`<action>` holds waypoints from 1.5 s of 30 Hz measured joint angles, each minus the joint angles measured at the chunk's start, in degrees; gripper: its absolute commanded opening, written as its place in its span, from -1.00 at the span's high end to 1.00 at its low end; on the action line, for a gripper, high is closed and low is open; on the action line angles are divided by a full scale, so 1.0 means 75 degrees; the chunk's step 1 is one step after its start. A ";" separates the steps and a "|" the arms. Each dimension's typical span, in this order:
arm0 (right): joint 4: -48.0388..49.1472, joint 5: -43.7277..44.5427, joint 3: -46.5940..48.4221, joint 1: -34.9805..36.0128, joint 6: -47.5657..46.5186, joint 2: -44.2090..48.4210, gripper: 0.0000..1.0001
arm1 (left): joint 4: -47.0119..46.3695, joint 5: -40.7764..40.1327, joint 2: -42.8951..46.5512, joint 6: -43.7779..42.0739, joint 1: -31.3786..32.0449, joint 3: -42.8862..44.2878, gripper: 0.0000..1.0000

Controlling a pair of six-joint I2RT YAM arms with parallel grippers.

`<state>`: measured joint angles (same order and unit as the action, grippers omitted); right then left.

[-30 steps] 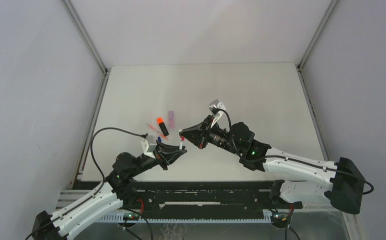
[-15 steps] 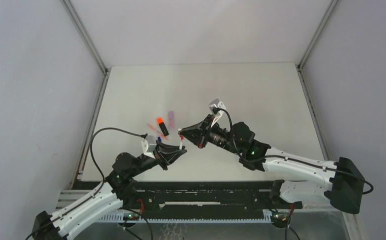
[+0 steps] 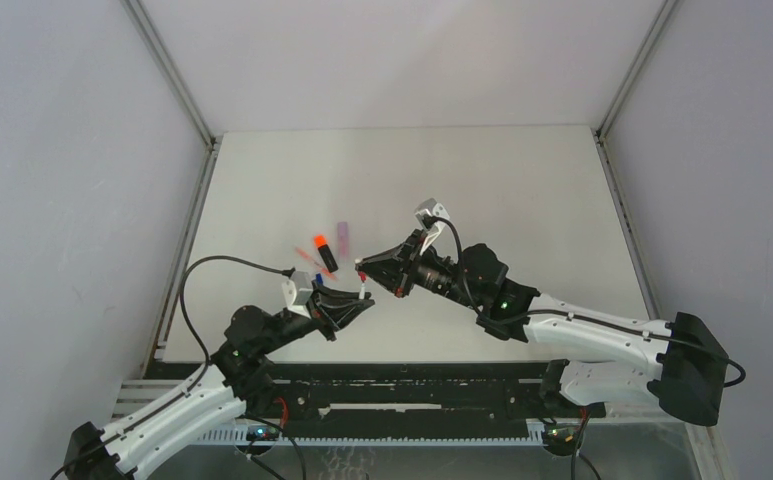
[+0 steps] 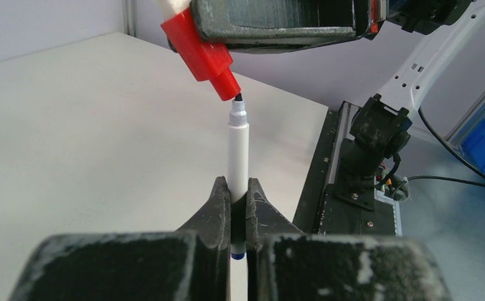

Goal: Insert the pens into the pen caps
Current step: Insert the pen cap onto the pen.

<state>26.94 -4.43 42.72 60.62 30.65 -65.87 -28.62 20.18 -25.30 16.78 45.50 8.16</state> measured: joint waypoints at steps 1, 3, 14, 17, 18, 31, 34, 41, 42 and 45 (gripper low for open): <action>-0.0006 -0.0006 0.0000 0.0003 0.0000 -0.0003 1.00 | 0.0000 0.0000 0.0012 0.0000 0.0003 0.0000 1.00; -0.0006 -0.0015 0.0000 0.0017 0.0000 -0.0006 1.00 | 0.0003 0.0000 0.0035 -0.0003 0.0006 0.0000 1.00; -0.0006 -0.0015 0.0000 0.0038 0.0000 -0.0006 1.00 | 0.0006 0.0000 0.0035 -0.0009 0.0015 0.0000 1.00; -0.0003 -0.0017 0.0000 0.0038 0.0000 -0.0006 1.00 | 0.0006 0.0000 0.0035 -0.0009 0.0017 0.0000 1.00; -0.0003 -0.0020 0.0000 0.0038 0.0003 -0.0006 1.00 | 0.0006 -0.0003 0.0035 -0.0009 0.0017 0.0000 1.00; -0.0006 -0.0052 0.0000 0.0076 0.0006 0.0026 1.00 | 0.0029 -0.0009 0.0085 -0.0012 0.0017 0.0000 1.00; -0.0006 -0.0070 0.0000 0.0079 0.0009 0.0032 1.00 | 0.0029 -0.0009 0.0085 -0.0015 0.0017 0.0000 1.00; -0.0003 -0.0085 0.0000 0.0079 0.0012 0.0032 1.00 | 0.0035 -0.0012 0.0102 -0.0058 0.0017 0.0000 1.00; -0.0003 -0.0085 0.0000 0.0079 0.0015 0.0032 1.00 | 0.0041 -0.0012 0.0111 -0.0061 0.0017 0.0000 1.00; -0.0003 -0.0085 0.0000 0.0079 0.0015 0.0032 1.00 | 0.0055 -0.0029 0.0131 -0.0061 0.0017 0.0000 1.00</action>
<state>26.92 -5.06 42.72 61.21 30.76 -65.63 -28.21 19.97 -24.32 16.32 45.63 8.16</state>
